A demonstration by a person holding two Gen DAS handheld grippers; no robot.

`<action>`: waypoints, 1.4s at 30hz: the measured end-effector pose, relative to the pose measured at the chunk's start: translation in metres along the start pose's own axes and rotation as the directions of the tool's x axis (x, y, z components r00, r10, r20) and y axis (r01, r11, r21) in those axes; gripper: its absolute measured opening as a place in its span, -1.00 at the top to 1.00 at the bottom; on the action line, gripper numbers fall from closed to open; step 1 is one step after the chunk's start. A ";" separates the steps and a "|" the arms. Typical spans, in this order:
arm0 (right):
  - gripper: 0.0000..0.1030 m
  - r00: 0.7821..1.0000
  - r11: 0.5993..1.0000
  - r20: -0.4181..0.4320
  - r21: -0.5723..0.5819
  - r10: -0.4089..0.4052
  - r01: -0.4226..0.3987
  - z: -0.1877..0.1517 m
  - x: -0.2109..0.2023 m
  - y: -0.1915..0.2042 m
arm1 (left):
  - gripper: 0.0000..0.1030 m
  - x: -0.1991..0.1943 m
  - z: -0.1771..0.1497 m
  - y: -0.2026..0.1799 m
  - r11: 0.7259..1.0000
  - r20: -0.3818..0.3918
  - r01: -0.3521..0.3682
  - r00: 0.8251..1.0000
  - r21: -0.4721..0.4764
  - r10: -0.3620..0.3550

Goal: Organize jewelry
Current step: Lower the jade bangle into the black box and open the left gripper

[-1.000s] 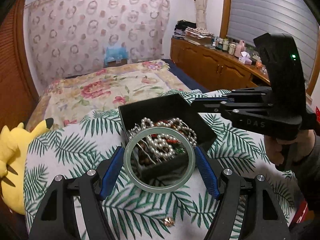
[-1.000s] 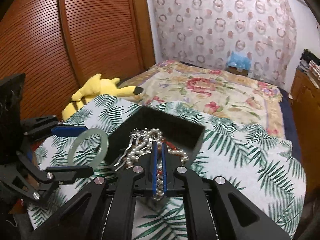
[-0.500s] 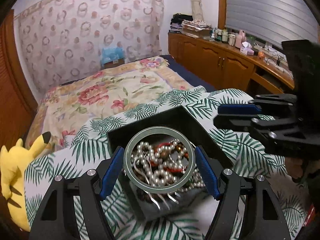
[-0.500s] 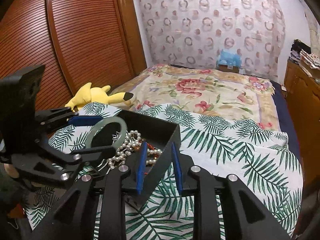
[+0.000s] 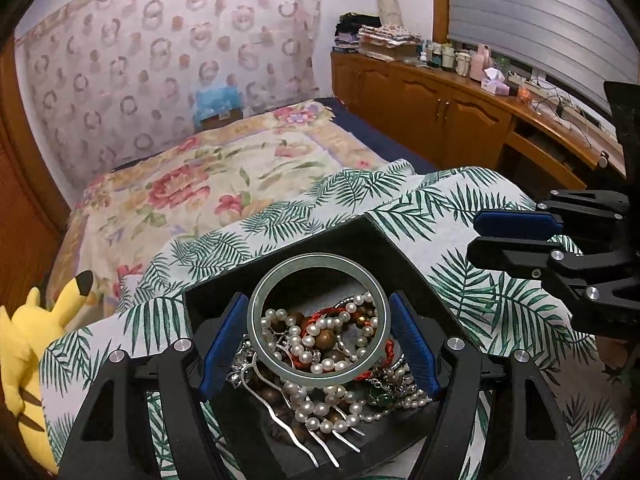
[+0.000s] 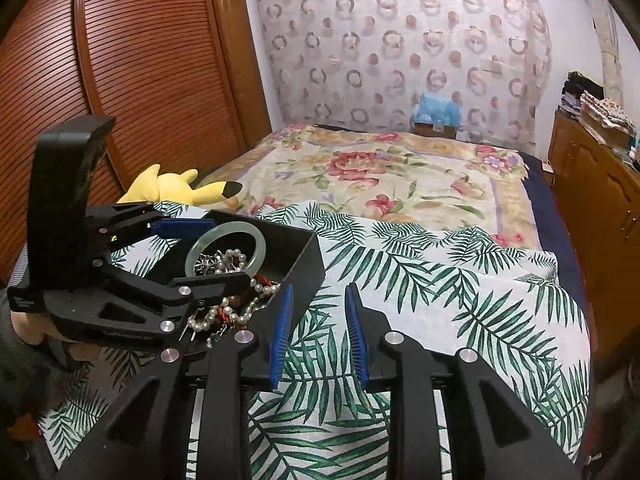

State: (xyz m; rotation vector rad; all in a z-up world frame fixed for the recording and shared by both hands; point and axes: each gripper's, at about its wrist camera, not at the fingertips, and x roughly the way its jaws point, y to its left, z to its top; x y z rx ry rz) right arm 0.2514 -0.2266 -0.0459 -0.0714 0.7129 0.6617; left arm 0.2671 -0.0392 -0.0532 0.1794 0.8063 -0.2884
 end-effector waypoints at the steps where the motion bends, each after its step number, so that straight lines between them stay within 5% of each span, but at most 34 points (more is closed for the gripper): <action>1: 0.43 1.000 1.000 0.001 0.001 0.000 0.000 0.000 0.000 0.000 | -0.34 0.000 0.000 0.000 1.000 -0.002 -0.002 1.000 0.001 0.002; 14: 0.43 1.000 1.000 -0.009 -0.004 -0.007 0.007 -0.010 -0.011 0.006 | -0.46 -0.005 0.000 0.002 0.999 0.011 -0.012 1.000 -0.031 0.012; 26: 0.43 1.000 1.000 0.012 -0.019 -0.005 0.006 -0.026 -0.037 0.028 | -0.50 -0.053 -0.036 -0.001 0.997 0.049 -0.012 0.999 -0.081 0.016; 30: 0.42 1.000 1.000 0.018 -0.023 -0.007 0.007 -0.034 -0.046 0.037 | -0.77 -0.061 -0.048 -0.005 0.996 0.050 -0.019 0.998 -0.088 0.023; 42: 0.28 1.000 0.999 0.016 -0.038 -0.012 0.012 -0.068 -0.073 0.062 | -0.85 -0.083 -0.086 -0.016 0.992 0.048 -0.046 0.997 -0.116 0.052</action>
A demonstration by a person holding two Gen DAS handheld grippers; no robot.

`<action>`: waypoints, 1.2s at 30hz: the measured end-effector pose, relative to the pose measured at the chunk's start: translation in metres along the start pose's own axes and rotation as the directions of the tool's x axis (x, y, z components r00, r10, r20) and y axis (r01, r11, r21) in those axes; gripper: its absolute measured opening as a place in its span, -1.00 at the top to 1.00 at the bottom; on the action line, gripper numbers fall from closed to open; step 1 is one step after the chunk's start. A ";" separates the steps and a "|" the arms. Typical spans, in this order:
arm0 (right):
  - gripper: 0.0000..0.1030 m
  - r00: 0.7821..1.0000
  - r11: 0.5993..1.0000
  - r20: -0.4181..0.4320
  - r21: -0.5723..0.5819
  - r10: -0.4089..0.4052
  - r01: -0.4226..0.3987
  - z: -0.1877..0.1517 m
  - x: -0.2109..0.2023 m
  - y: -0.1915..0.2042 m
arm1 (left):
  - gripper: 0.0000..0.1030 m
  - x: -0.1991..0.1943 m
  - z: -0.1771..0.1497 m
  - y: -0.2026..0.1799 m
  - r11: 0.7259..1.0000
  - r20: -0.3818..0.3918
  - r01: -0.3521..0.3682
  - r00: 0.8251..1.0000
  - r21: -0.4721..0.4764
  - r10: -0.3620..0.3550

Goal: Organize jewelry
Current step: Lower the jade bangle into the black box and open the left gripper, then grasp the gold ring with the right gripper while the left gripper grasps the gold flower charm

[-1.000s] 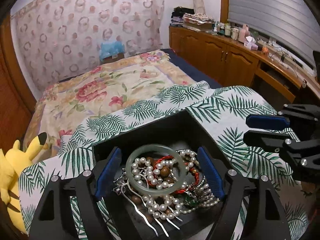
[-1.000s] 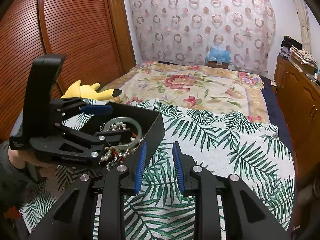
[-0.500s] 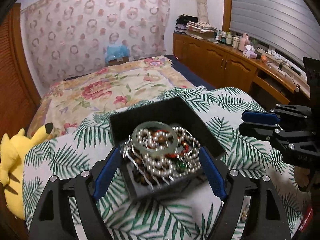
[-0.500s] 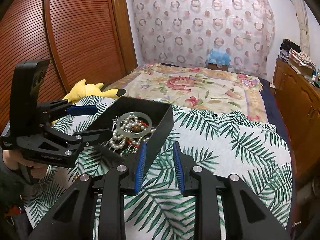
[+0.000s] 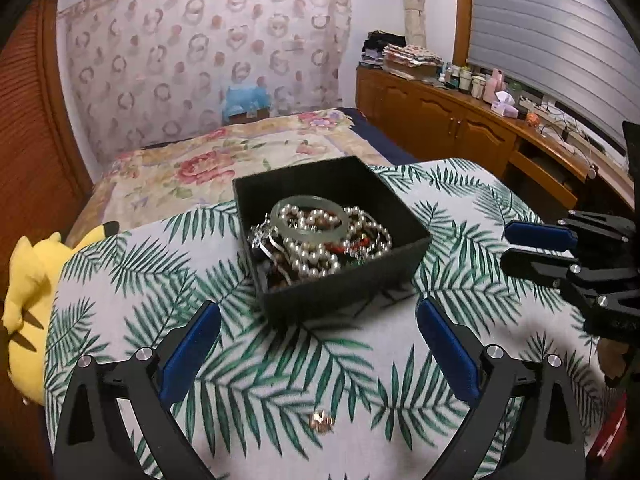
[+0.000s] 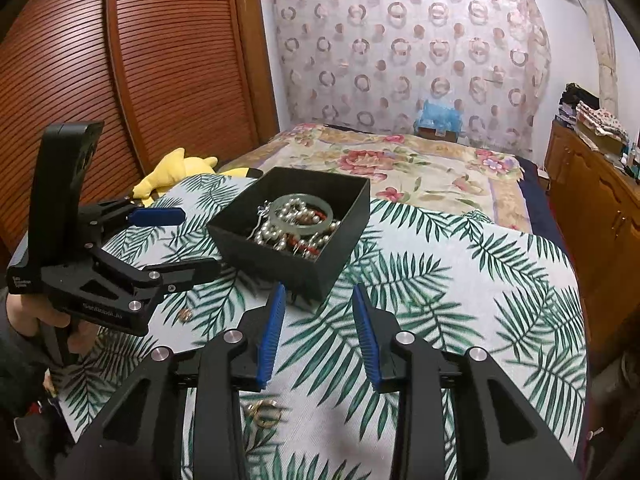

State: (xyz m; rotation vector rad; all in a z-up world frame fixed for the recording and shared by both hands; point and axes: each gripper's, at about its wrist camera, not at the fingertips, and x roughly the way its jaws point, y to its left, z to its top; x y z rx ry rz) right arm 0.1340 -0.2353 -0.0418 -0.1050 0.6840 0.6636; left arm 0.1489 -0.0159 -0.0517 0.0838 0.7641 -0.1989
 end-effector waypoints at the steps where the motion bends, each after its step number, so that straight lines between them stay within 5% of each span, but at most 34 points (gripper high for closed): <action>1: 0.28 1.000 1.000 0.001 -0.001 0.000 0.000 -0.003 -0.003 0.002 | -0.85 -0.002 -0.004 -0.001 1.000 -0.001 0.000 1.000 -0.002 0.000; 18: 0.28 0.993 0.998 -0.110 -0.054 0.029 -0.035 -0.060 -0.009 0.038 | -0.83 -0.033 -0.058 -0.003 0.999 -0.026 0.030 0.999 -0.017 -0.030; 24: 0.28 0.985 0.996 -0.171 -0.087 0.013 -0.028 -0.063 0.011 0.042 | -0.40 -0.026 -0.068 -0.005 0.999 -0.064 0.049 0.997 -0.020 -0.051; 32: 0.28 0.980 0.993 -0.198 -0.118 -0.015 -0.009 -0.065 0.026 0.043 | -0.13 -0.004 -0.063 -0.006 0.999 -0.115 0.034 0.993 0.018 -0.032; 36: 0.46 0.981 0.991 -0.191 -0.131 -0.022 -0.003 -0.066 0.024 0.044 | 0.10 0.005 -0.062 -0.004 0.999 -0.133 0.030 0.991 0.020 -0.027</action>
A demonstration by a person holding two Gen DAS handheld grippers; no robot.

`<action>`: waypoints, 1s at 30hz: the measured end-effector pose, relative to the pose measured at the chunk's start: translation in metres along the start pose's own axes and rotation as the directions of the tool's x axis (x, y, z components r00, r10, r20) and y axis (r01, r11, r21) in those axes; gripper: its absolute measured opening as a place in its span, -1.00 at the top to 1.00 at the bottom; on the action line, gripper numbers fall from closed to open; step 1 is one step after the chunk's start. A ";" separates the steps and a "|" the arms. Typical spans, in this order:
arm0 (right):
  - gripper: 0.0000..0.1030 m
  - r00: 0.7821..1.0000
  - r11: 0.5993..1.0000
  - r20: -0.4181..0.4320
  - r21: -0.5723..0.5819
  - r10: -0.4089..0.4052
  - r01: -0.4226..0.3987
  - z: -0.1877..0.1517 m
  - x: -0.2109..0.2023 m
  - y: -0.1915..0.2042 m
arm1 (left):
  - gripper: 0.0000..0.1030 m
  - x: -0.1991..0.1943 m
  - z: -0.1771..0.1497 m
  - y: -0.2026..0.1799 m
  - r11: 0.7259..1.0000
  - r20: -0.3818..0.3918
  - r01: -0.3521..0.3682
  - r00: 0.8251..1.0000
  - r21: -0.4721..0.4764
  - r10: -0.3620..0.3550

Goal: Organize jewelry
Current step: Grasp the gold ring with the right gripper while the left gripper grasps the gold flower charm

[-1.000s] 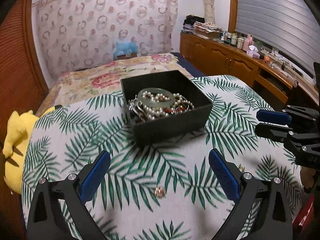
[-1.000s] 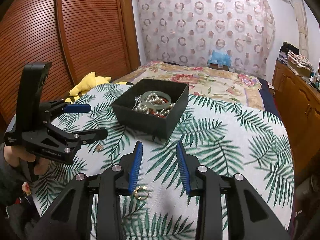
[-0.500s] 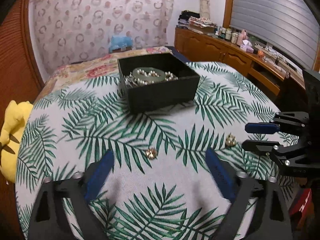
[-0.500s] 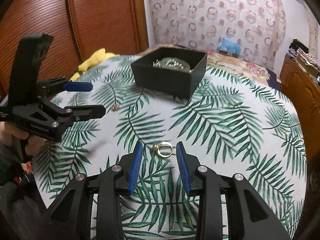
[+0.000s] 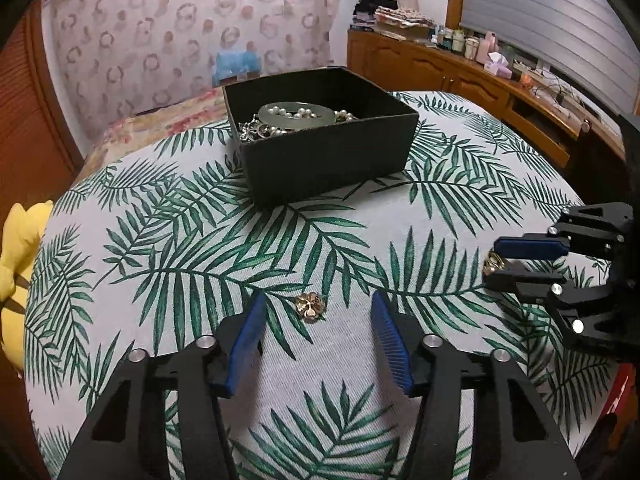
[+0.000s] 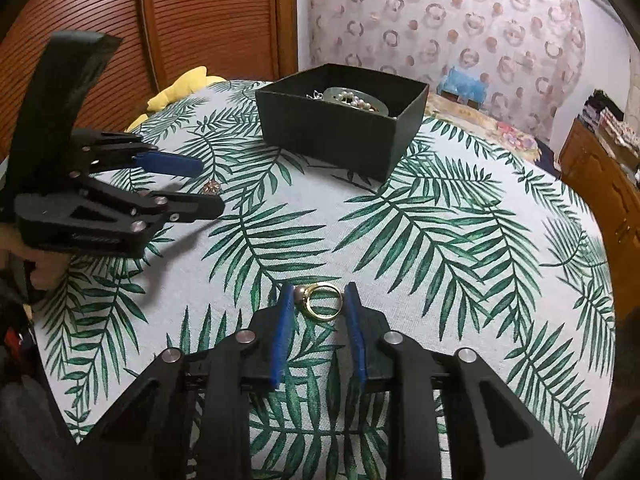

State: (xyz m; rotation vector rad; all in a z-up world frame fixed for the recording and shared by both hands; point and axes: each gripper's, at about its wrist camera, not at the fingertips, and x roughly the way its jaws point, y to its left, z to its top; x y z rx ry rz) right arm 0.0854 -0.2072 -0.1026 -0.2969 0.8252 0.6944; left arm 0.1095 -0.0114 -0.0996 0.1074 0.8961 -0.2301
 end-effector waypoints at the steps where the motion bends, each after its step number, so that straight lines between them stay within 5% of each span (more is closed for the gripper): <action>1: 0.46 1.000 1.000 0.001 0.002 0.001 -0.001 0.000 -0.001 -0.001 | 0.15 0.001 0.000 0.001 1.000 -0.001 -0.003 1.000 -0.002 0.003; 9: 0.46 1.000 1.000 0.016 0.005 0.009 -0.009 0.001 -0.005 0.000 | 0.72 0.000 -0.001 0.004 1.000 0.017 -0.010 1.000 -0.003 0.010; 30: 0.46 0.990 1.000 0.144 0.004 -0.002 0.002 0.058 -0.030 -0.015 | 0.72 -0.043 0.030 -0.001 1.000 0.167 -0.019 0.986 0.009 0.017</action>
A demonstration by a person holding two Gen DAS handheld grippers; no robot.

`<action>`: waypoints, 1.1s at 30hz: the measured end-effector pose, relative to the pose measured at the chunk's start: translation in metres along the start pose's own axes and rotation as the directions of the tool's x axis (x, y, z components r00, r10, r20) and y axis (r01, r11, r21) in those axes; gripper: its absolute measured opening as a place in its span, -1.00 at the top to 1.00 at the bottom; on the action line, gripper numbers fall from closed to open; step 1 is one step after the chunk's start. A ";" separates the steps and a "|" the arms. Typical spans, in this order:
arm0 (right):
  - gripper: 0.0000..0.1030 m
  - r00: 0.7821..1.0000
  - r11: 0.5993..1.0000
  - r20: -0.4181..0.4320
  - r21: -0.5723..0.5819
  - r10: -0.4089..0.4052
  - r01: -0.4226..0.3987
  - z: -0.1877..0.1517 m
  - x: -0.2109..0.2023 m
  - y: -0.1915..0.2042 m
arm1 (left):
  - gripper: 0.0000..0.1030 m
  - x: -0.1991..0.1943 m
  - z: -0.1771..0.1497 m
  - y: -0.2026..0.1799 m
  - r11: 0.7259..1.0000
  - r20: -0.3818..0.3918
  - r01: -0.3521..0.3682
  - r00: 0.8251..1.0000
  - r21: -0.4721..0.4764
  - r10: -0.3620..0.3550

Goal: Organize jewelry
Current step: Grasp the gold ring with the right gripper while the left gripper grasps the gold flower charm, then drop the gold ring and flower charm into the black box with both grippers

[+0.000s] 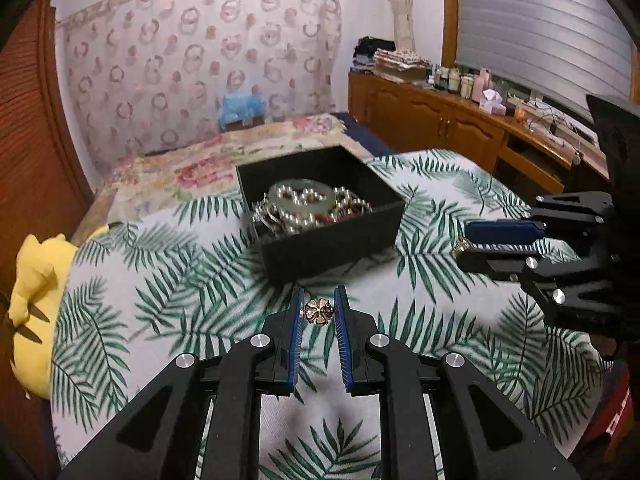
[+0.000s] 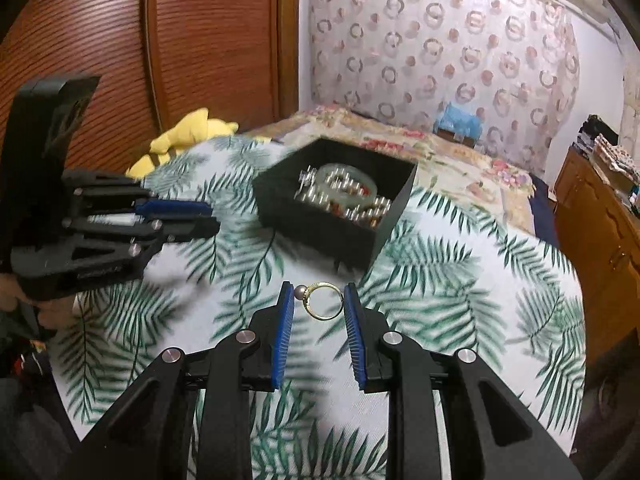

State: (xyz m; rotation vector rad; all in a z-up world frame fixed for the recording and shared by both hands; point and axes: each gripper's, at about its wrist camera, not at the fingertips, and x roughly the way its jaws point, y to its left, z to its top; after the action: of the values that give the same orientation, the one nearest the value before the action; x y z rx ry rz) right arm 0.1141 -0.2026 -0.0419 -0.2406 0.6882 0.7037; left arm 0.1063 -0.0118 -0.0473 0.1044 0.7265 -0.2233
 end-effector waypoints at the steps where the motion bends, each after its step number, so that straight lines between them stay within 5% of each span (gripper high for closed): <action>1: 0.46 1.000 1.000 0.006 0.007 0.001 -0.001 0.003 0.000 -0.002 | 0.72 -0.001 0.003 0.001 1.000 0.007 -0.002 1.000 -0.001 0.002; 21: 0.45 1.000 0.995 0.025 0.097 0.010 -0.012 0.064 0.055 -0.036 | 0.72 0.005 0.032 0.013 1.000 0.051 -0.028 0.998 -0.001 0.028; 24: 0.16 1.000 0.993 0.024 0.117 0.004 -0.007 0.068 0.061 -0.041 | 0.72 0.007 0.038 0.015 1.000 0.056 -0.028 0.998 -0.009 0.029; 33: 0.16 0.999 0.989 0.040 0.148 0.009 -0.015 0.054 0.051 -0.051 | 0.72 0.023 0.050 0.014 0.999 0.054 -0.034 0.998 -0.007 0.034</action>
State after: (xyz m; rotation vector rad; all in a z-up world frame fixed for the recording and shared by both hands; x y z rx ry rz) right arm 0.2033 -0.1920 -0.0351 -0.0860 0.7015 0.6642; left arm 0.1591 -0.0104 -0.0252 0.1045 0.6705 -0.1905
